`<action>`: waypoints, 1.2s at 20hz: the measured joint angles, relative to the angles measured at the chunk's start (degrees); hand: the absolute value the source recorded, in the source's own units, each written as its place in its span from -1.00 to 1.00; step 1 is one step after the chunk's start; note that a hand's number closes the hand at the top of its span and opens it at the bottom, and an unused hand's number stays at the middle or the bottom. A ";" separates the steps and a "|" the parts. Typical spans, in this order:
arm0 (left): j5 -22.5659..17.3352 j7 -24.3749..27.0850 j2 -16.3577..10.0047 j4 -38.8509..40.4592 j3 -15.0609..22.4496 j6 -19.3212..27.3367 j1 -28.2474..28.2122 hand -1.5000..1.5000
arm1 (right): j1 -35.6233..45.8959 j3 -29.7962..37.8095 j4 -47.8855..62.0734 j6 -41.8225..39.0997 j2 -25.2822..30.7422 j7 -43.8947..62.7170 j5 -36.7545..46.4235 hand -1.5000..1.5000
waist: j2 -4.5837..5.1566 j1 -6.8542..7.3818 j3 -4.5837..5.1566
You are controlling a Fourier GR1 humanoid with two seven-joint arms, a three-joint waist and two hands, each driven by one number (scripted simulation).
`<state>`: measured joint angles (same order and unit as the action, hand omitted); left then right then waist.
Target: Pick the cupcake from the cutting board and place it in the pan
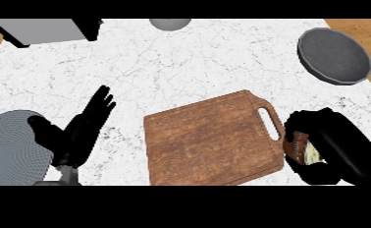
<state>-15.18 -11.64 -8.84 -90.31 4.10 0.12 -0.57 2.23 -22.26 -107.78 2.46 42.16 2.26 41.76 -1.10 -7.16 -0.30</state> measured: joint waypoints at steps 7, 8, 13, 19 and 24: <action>0.50 0.01 0.69 -0.95 1.49 -0.42 0.02 0.00 | -10.52 16.42 -4.15 1.40 1.22 -9.46 -24.24 1.00 | 0.40 2.03 0.10; 0.28 0.07 0.47 -1.19 1.51 -0.93 -0.44 0.00 | -12.04 19.06 -3.45 0.76 1.62 -11.26 -27.40 1.00 | 0.46 2.57 0.12; 1.06 -0.80 1.01 -2.20 3.24 -1.45 0.05 0.00 | -13.86 29.47 5.97 -4.71 2.57 -19.69 -39.20 1.00 | 0.86 5.29 0.19; 1.47 -1.62 1.65 -0.56 3.42 -2.22 2.92 0.00 | -6.61 33.34 23.38 -4.17 2.24 -29.51 -34.87 1.00 | 1.18 7.14 0.21; 2.73 -2.08 2.97 0.24 4.32 -1.56 4.37 0.00 | 4.74 33.24 38.82 0.22 -0.26 -34.45 -29.96 1.00 | 1.36 8.07 0.22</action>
<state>-12.45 -13.72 -5.86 -90.06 8.42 -1.44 3.81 6.97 10.98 -68.96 2.68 41.91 -32.18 11.80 0.26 0.92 -0.08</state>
